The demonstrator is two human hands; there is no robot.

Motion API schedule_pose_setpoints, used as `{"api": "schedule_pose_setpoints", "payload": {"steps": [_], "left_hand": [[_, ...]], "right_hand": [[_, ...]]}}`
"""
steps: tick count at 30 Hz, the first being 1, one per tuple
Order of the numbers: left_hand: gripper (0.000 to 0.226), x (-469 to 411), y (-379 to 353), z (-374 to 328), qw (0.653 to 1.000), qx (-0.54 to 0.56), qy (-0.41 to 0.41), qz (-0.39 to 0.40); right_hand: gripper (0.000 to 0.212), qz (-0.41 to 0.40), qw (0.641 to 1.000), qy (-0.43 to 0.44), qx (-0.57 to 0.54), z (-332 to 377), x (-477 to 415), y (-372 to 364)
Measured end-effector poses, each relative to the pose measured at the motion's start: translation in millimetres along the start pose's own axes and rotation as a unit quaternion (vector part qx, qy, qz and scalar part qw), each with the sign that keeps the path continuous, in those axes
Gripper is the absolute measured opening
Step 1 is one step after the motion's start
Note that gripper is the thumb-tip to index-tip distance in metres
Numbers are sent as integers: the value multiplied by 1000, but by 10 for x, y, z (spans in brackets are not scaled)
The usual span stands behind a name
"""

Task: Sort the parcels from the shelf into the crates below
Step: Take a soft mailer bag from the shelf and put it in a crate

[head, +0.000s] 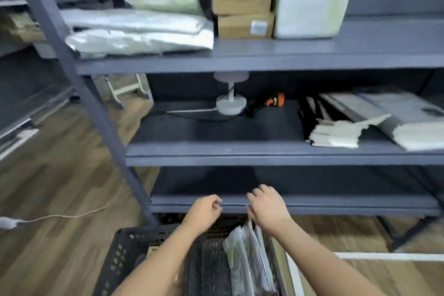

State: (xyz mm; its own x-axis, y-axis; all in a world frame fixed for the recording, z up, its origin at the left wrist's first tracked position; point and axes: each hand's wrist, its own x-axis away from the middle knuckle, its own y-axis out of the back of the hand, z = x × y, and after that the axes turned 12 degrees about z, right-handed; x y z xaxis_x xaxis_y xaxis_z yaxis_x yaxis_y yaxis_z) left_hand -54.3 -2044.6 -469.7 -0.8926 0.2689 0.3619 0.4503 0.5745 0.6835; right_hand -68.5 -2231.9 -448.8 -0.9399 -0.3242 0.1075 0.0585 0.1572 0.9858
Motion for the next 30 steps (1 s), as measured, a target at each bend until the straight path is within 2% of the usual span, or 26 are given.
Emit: {"api": "schedule_pose_setpoints", "payload": {"steps": [6, 13, 17, 22, 27, 30], "left_hand": [[27, 826, 1318, -1203, 999, -6, -32, -40], [35, 1701, 2487, -2364, 994, -59, -53, -81], [34, 1961, 2937, -2606, 989, -60, -53, -127], [35, 1980, 3434, -2506, 981, -54, -7, -184], [51, 1738, 4036, -2323, 976, -29, 32, -212], [53, 1492, 4344, -2219, 978, -2, 52, -202]], "right_hand": [[35, 14, 1000, -18, -12, -223, 370, 2120], [44, 11, 1000, -1, -28, -387, 718, 3664], [41, -8, 998, -10, -62, -368, 718, 4142], [44, -4, 986, -24, -163, -213, 471, 4408], [54, 14, 943, -60, -326, -147, -8, 4525], [54, 25, 928, -75, -364, -121, -331, 4603]]}}
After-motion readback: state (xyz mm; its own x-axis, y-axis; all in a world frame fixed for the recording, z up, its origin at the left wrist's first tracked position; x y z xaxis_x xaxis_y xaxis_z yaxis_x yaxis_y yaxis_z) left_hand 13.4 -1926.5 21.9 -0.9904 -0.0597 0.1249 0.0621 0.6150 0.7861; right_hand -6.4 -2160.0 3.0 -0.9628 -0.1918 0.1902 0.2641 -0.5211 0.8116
